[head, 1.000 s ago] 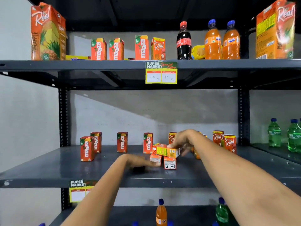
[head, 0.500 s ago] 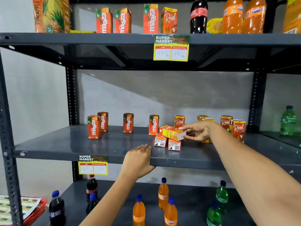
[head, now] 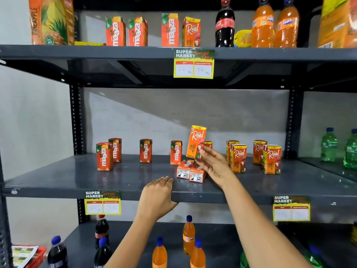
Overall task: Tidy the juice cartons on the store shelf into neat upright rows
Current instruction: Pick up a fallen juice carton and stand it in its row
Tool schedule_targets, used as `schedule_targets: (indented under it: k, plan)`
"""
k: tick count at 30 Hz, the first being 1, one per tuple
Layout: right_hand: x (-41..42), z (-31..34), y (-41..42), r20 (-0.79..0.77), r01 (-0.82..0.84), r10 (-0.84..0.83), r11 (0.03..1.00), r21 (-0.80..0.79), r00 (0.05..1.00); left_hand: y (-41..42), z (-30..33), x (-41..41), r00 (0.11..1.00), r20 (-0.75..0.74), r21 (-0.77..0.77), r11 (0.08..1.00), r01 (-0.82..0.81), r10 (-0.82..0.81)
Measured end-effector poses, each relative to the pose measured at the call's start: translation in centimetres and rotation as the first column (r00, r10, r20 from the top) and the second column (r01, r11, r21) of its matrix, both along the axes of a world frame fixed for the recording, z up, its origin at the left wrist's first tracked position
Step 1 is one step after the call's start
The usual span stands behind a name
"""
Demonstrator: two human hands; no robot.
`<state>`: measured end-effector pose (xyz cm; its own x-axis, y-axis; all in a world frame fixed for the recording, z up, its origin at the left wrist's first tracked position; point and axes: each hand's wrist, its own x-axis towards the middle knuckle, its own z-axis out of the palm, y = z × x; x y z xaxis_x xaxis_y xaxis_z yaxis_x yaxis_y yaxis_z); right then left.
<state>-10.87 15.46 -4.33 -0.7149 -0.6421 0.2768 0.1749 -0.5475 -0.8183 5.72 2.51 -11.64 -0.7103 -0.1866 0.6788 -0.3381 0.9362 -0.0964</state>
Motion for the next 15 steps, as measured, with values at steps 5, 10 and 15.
schedule_targets:
  k: [5,10,15]
  plan:
    - [0.32,-0.89,-0.19,-0.065,0.09,-0.089,0.996,0.012,0.994,0.27,0.02,0.13,1.0,-0.005,0.021,1.0,-0.005,0.005]
    - [0.17,-1.12,-0.05,-0.076,0.117,-0.116,0.993,0.004,0.99,0.31,-0.03,0.1,1.0,-0.008,0.035,0.999,-0.006,0.006]
    - [-0.51,-1.05,0.19,-0.127,0.178,-0.174,0.984,0.017,0.977,0.32,0.0,0.18,1.0,-0.011,0.03,1.0,-0.005,0.006]
